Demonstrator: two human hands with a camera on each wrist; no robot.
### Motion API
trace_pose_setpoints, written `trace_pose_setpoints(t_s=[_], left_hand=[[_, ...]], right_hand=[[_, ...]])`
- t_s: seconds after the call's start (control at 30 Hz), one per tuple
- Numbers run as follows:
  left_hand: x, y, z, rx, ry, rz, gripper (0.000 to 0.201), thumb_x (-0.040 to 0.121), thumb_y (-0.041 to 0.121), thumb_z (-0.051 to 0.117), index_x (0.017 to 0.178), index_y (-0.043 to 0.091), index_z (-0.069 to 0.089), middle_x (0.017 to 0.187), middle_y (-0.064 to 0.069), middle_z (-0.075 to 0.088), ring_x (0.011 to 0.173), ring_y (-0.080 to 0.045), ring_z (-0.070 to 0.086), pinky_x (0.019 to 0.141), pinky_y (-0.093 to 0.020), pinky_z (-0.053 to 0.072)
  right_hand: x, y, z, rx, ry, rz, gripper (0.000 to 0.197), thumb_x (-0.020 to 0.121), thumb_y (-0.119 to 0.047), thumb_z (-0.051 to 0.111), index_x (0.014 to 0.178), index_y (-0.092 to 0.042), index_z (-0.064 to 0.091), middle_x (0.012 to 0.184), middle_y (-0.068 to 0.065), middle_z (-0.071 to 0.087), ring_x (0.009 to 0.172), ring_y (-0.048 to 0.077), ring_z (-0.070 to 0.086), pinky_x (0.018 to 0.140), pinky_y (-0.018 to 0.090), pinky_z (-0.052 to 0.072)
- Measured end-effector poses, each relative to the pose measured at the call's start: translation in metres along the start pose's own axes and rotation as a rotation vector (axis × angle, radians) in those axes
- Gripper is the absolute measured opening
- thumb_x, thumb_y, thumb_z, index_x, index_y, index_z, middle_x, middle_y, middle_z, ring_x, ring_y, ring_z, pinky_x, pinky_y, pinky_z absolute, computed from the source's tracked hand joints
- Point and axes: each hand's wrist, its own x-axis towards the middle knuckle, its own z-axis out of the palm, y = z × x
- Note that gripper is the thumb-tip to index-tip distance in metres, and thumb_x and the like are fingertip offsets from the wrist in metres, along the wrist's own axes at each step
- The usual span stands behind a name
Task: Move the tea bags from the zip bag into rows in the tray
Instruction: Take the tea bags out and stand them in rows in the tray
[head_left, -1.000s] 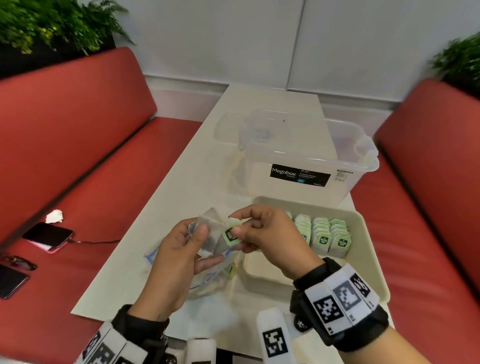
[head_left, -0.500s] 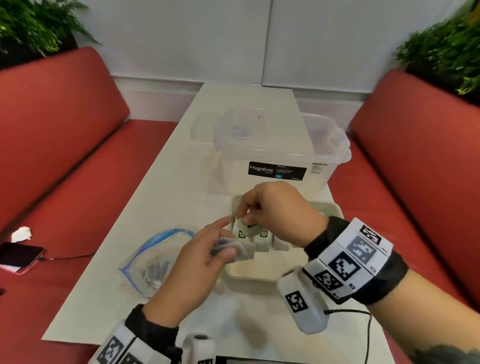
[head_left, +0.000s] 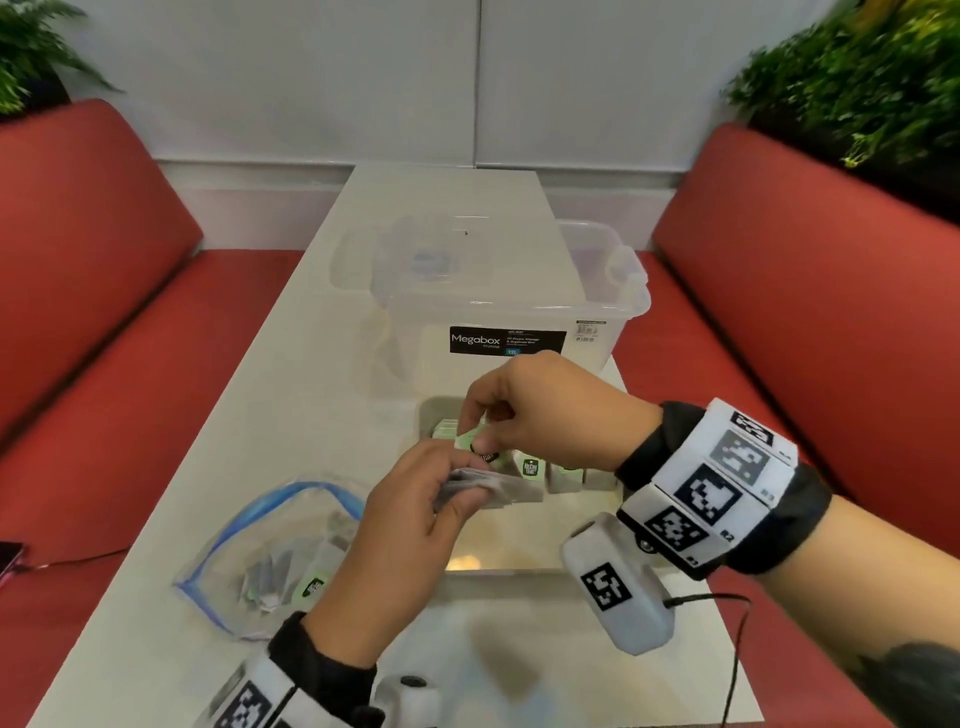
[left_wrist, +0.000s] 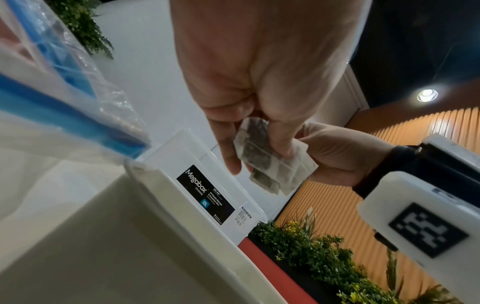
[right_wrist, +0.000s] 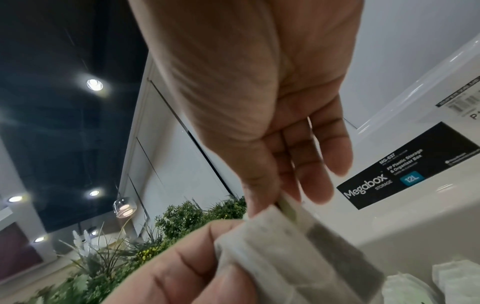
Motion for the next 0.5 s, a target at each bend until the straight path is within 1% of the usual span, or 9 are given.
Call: trace_pose_setpoints(t_s=[0.07,0.1,0.17,0.23,0.27,0.33,0.43,0.5], left_hand=[[0.001,-0.001,0.003,0.049,-0.037,0.028,0.016,0.085,0.022,0.059,0.09,0.037,0.057,0.093,0.019,0.056,0.091,0.007,0.052,0.073,-0.003,0.037],[0.002,-0.002,0.005,0.065,-0.057,0.036,0.016,0.086,0.02,0.061,0.091,0.035,0.058,0.091,0.019,0.056,0.091,0.008,0.052,0.073,-0.003,0.037],[0.002,-0.005,0.008,0.063,-0.081,0.028,0.012,0.086,0.019,0.061,0.092,0.03,0.061,0.095,0.02,0.057,0.094,0.008,0.052,0.075,-0.004,0.037],[0.002,-0.011,0.008,0.027,-0.074,-0.004,0.011,0.084,0.026,0.062,0.095,0.029,0.063,0.103,0.021,0.058,0.101,0.009,0.052,0.079,-0.003,0.037],[0.001,-0.014,0.007,0.008,-0.065,-0.02,0.014,0.082,0.034,0.061,0.096,0.031,0.062,0.105,0.022,0.058,0.103,0.01,0.051,0.08,-0.002,0.037],[-0.002,-0.021,0.006,-0.013,-0.046,-0.039,0.021,0.078,0.045,0.053,0.095,0.036,0.061,0.104,0.022,0.059,0.102,0.009,0.052,0.08,-0.002,0.037],[-0.008,-0.028,0.004,-0.019,-0.036,-0.067,0.022,0.075,0.049,0.049,0.093,0.04,0.06,0.108,0.022,0.057,0.102,0.007,0.054,0.078,-0.002,0.038],[-0.01,-0.031,0.005,-0.03,-0.039,-0.085,0.023,0.075,0.049,0.049,0.091,0.04,0.062,0.11,0.023,0.056,0.102,0.007,0.054,0.078,-0.002,0.038]], right_hand=[[-0.002,0.003,-0.003,-0.054,-0.031,-0.027,0.013,0.079,-0.021,0.071,0.092,-0.023,0.072,0.069,-0.006,0.063,0.064,0.007,0.055,0.061,0.019,0.042],[-0.003,0.005,-0.004,-0.087,-0.048,-0.035,0.012,0.079,-0.023,0.071,0.09,-0.024,0.071,0.069,-0.008,0.06,0.063,0.006,0.053,0.061,0.019,0.041],[-0.005,0.012,-0.009,-0.154,-0.076,-0.027,0.009,0.078,-0.026,0.072,0.087,-0.025,0.07,0.064,-0.012,0.055,0.06,0.004,0.05,0.062,0.02,0.042],[-0.006,0.023,-0.014,-0.225,-0.1,0.008,0.011,0.076,-0.027,0.074,0.086,-0.025,0.07,0.063,-0.014,0.053,0.059,0.002,0.048,0.062,0.022,0.043],[-0.006,0.03,-0.016,-0.254,-0.117,0.034,0.012,0.075,-0.027,0.075,0.086,-0.024,0.07,0.063,-0.014,0.052,0.058,0.001,0.047,0.059,0.02,0.041],[-0.003,0.045,-0.017,-0.304,-0.168,0.101,0.014,0.073,-0.027,0.077,0.083,-0.024,0.068,0.062,-0.015,0.052,0.059,0.001,0.047,0.055,0.017,0.038],[0.004,0.067,-0.009,-0.398,-0.253,0.191,0.013,0.073,-0.027,0.078,0.078,-0.025,0.065,0.062,-0.016,0.052,0.066,0.008,0.052,0.051,0.018,0.035],[0.009,0.079,0.0,-0.444,-0.291,0.223,0.01,0.075,-0.026,0.076,0.081,-0.023,0.068,0.068,-0.013,0.057,0.071,0.011,0.053,0.051,0.019,0.033]])
